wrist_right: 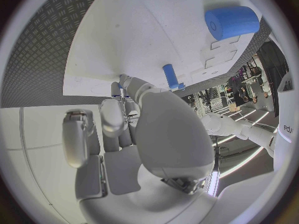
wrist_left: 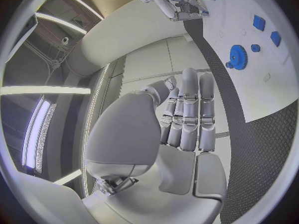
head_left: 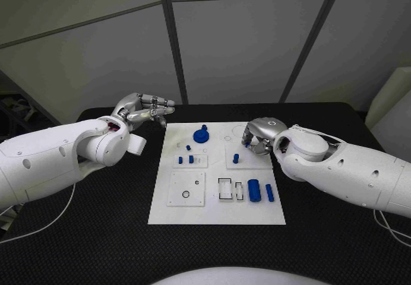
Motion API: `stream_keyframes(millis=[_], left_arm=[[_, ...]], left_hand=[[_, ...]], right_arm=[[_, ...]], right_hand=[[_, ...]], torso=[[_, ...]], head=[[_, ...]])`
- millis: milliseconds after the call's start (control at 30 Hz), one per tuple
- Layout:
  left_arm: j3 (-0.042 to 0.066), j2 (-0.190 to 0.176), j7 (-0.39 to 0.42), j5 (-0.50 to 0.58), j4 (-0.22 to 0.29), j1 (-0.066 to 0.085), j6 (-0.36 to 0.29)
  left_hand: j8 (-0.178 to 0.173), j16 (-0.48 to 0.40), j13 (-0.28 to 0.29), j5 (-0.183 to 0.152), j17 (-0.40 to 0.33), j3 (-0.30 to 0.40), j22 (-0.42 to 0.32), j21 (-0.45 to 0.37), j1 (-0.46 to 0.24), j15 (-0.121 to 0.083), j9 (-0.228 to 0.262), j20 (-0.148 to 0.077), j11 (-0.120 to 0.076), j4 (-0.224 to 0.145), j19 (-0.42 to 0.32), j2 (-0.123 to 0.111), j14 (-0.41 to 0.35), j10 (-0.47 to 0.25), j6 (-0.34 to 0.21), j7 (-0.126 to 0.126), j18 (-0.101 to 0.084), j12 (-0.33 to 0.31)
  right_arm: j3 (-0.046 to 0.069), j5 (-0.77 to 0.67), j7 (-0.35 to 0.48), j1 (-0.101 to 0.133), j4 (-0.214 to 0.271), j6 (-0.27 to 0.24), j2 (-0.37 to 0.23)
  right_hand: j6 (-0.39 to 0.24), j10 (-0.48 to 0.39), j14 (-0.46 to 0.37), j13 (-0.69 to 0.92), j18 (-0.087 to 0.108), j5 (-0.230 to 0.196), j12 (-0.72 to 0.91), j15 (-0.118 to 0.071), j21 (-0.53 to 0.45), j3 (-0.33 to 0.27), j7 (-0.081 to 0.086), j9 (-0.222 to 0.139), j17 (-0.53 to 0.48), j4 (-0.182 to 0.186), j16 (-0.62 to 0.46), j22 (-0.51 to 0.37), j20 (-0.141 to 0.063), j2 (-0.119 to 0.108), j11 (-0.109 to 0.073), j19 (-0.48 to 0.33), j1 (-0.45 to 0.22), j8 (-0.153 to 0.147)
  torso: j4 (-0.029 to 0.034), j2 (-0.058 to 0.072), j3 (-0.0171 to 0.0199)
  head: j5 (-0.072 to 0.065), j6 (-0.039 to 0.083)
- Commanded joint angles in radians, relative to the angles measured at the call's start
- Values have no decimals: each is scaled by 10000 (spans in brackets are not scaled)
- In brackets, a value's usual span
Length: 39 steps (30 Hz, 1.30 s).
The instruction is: Assemble the parts on the task board
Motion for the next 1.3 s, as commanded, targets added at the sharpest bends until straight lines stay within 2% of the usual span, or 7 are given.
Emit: stream_keyframes(millis=[33,267,500,733,1067,1200,1300], left_arm=[[9,-16,53,69,2,6,34],[8,-24,26,69,6,-3,39],[7,-13,99,74,-8,-10,-52],[7,78,342,386,-36,-16,-219],[1,207,397,515,28,-21,-152],[-2,261,380,526,56,-21,-121],[-3,273,364,530,91,-21,-101]], left_hand=[[-39,-42,-14,-6,-18,18,-15,-49,-28,14,-12,-32,25,-65,-69,43,-82,32,30,42,-99,-69],[-62,-87,-17,0,-34,10,-24,-66,-28,23,-20,-29,40,-82,-75,40,-86,2,3,58,-102,-89],[-67,-103,-18,2,-39,10,-27,-73,-27,26,-22,-27,44,-87,-80,42,-91,-6,-2,61,-103,-94],[-76,-151,-14,50,-56,21,-33,-88,0,26,-24,-28,46,-116,-85,67,-87,-4,-2,67,-101,-98],[-81,-170,-13,53,-62,6,-36,-95,-20,33,-25,-23,52,-114,-90,58,-90,-9,-5,72,-104,-102],[-81,-170,-13,53,-62,6,-36,-95,-20,33,-25,-23,52,-114,-90,58,-90,-9,-5,72,-104,-102],[-82,-183,-13,58,-66,3,-39,-100,-28,37,-26,-21,55,-111,-94,64,-93,-10,-4,74,-106,-104]], right_arm=[[20,-282,-231,37,239,-827,-203],[30,-50,-225,38,1012,-1084,-734],[68,334,-186,42,2166,-1297,-1214],[85,673,-18,41,3027,-1276,-952],[46,967,228,31,2874,-702,205],[-116,1077,267,-10,2658,-391,602],[-196,1239,263,-74,2493,-191,820]], right_hand=[[24,234,180,10,-127,56,-53,-72,74,12,27,17,-38,-98,-29,2338,-50,80,-155,856,-46,-31],[21,240,178,5,-137,78,-63,-71,106,28,27,31,-49,-159,-24,2368,-52,76,-155,874,-73,-45],[24,247,168,2,-133,94,-69,-71,94,43,27,44,-100,-216,-49,2357,-54,69,-154,866,-93,-55],[18,241,164,-4,-131,102,-78,-72,89,50,32,54,-115,-260,-51,2354,-56,57,-148,863,-122,-69],[-5,215,154,-16,-123,108,-95,-71,62,66,44,65,-154,-308,-65,2330,-56,62,-135,847,-178,-96],[-25,195,150,-24,-121,109,-103,-69,55,77,51,70,-166,-334,-67,2324,-56,68,-127,842,-210,-116],[-53,158,139,-38,-115,115,-111,-62,33,112,61,79,-219,-385,-91,2305,-52,97,-117,829,-246,-145]], torso=[[-7,-8,-9],[-10,-13,-9],[-9,2,-9],[-5,10,-1],[14,22,-22],[8,20,-19],[-7,20,-22]], head=[[26,15],[42,44],[57,77],[139,66],[368,-4],[536,-71],[576,-114]])
